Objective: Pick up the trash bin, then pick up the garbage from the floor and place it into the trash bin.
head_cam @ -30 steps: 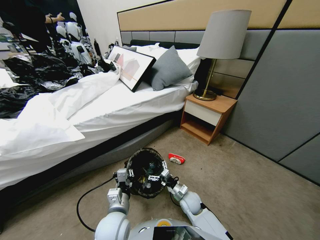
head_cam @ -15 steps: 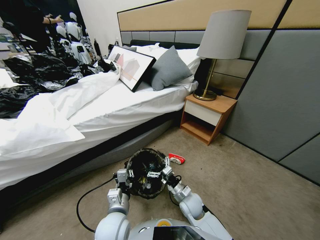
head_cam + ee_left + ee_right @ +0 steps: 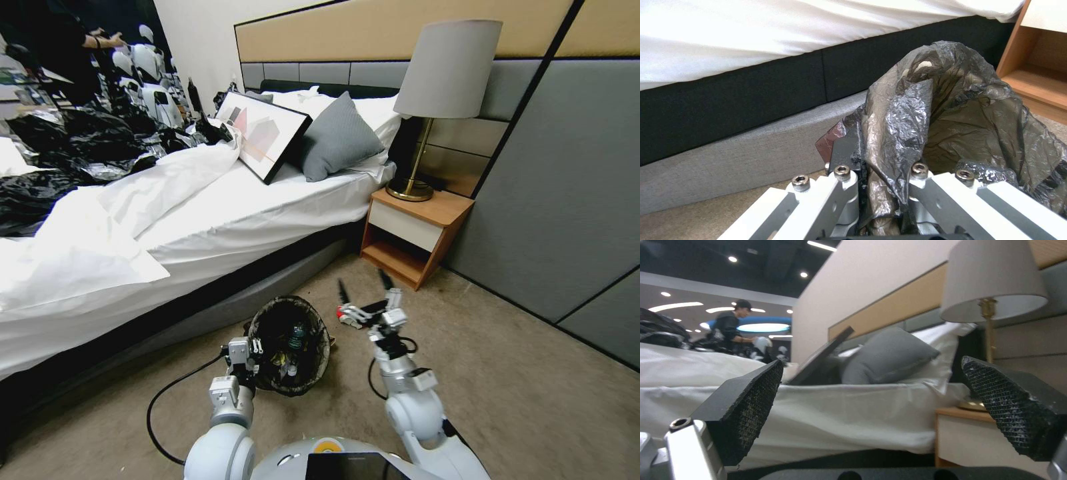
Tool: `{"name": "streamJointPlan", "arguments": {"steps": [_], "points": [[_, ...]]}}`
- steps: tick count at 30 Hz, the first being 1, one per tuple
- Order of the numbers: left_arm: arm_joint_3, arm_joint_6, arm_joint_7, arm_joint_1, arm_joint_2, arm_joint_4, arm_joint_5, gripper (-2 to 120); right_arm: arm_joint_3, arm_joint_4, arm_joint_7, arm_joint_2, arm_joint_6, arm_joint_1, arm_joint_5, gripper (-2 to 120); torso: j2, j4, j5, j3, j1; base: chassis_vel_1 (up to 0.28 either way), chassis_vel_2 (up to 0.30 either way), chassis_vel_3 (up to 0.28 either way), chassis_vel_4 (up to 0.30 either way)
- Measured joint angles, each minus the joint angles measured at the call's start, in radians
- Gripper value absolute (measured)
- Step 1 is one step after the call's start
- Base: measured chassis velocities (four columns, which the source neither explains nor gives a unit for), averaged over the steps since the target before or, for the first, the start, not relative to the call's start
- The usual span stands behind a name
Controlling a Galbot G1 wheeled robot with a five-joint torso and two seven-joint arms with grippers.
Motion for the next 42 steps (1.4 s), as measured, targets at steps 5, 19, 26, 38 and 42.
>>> {"name": "streamJointPlan", "arguments": {"steps": [5,19,26,38,42], "points": [[-0.007,0.0,0.0,0.0,-0.001,-0.005,-0.003,6,0.026,-0.055,-0.005,0.032,0.044,-0.029,0.009,100,0.0,0.0,0.0,0.0,0.0,0.0,0.0,0.0,0.0],[-0.013,-0.002,0.001,-0.002,-0.003,-0.009,-0.006,6,0.038,-0.115,-0.004,0.035,0.054,-0.031,0.006,100,0.0,0.0001,0.0,0.0,0.0,0.0,0.0,0.0,0.0],[-0.011,-0.002,0.001,-0.003,-0.003,-0.007,-0.006,6,0.045,-0.129,-0.005,0.036,0.059,-0.025,0.0,100,0.0,0.0,0.0,0.0,0.0,0.0,0.0,0.0,0.0],[-0.01,-0.003,0.001,0.002,-0.002,-0.007,-0.007,6,0.038,-0.133,-0.007,0.041,0.061,-0.016,-0.008,100,0.0,0.0002,0.0001,0.0,0.0,-0.05,0.058,0.06,-0.06],[-0.007,-0.003,0.001,0.004,-0.001,-0.008,-0.006,6,0.038,-0.138,-0.018,0.039,0.08,-0.012,-0.009,100,0.0,-0.0001,0.0,0.0,0.0,-0.186,0.164,0.188,-0.179]]}}
